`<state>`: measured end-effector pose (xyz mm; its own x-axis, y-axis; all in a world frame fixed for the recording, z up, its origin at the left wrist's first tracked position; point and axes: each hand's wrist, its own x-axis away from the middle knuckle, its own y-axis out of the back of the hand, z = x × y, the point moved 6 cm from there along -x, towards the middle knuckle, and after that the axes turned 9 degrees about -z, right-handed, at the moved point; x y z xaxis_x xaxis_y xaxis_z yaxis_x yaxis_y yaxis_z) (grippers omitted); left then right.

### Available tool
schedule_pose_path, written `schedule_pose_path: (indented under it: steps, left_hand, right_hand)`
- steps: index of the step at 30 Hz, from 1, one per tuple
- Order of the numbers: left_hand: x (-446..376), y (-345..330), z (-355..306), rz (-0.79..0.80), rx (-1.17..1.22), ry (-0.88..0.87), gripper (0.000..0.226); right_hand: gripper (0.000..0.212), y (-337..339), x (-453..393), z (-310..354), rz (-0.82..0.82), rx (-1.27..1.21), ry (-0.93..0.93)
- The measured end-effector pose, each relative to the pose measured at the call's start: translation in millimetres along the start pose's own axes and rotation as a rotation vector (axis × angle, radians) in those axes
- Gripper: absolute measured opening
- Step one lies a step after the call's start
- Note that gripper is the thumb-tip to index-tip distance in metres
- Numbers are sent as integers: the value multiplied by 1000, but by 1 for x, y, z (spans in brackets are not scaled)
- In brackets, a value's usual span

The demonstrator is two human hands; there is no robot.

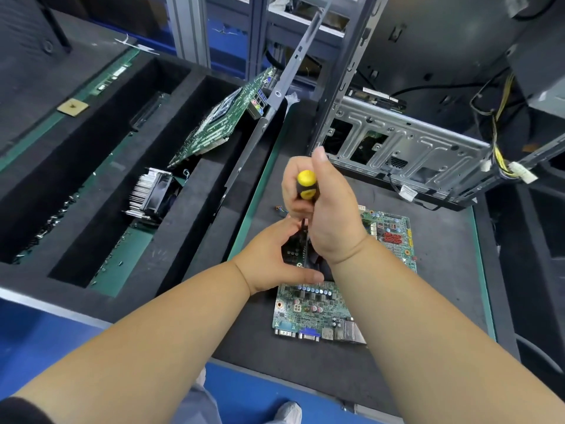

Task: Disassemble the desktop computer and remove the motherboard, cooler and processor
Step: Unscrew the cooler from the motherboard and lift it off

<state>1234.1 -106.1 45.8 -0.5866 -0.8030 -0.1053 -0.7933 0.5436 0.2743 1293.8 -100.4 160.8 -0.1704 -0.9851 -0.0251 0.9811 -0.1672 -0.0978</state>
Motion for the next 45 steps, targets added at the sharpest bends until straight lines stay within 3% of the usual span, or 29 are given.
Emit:
schedule_pose_path:
  steps: [3,7,11,16,19,21,23,29,33,39,45]
  left_hand:
    - [0,-1,-1,-2,7,-23,81]
    - [-3,-10,7,-13,4,-37,79]
    - [-13,-23,14,19,-105,-23,51]
    - [-8,-18,14,17,-57,-12,48]
    - [-6,-13,5,-19,-58,-44,66]
    - [-6,-12,2,-24,-71,-52,78]
    - [-4,-12,-3,-26,-48,-64,83]
    - [-3,-14,-9,-12,-81,-64,81]
    - [-2,-13,-13,6,-112,-50,90]
    - [3,-12,-23,-25,-153,-111,83]
    - [4,-11,-29,-35,-217,-153,82]
  right_hand:
    - [33,7,5,3,-29,39,12]
    - [27,21,14,6,-265,133,3]
    - [45,11,34,3,-429,168,167]
    - [55,5,17,4,-181,130,102]
    - [45,12,7,4,-102,-7,61]
    - [26,18,11,3,-106,-53,79]
    - [22,28,17,0,-165,-88,91]
    - [34,35,31,-3,-220,-181,123]
    - [54,36,16,-1,-269,-148,55]
    - [61,26,2,2,-150,-92,21]
    - [71,24,19,9,-104,-140,109]
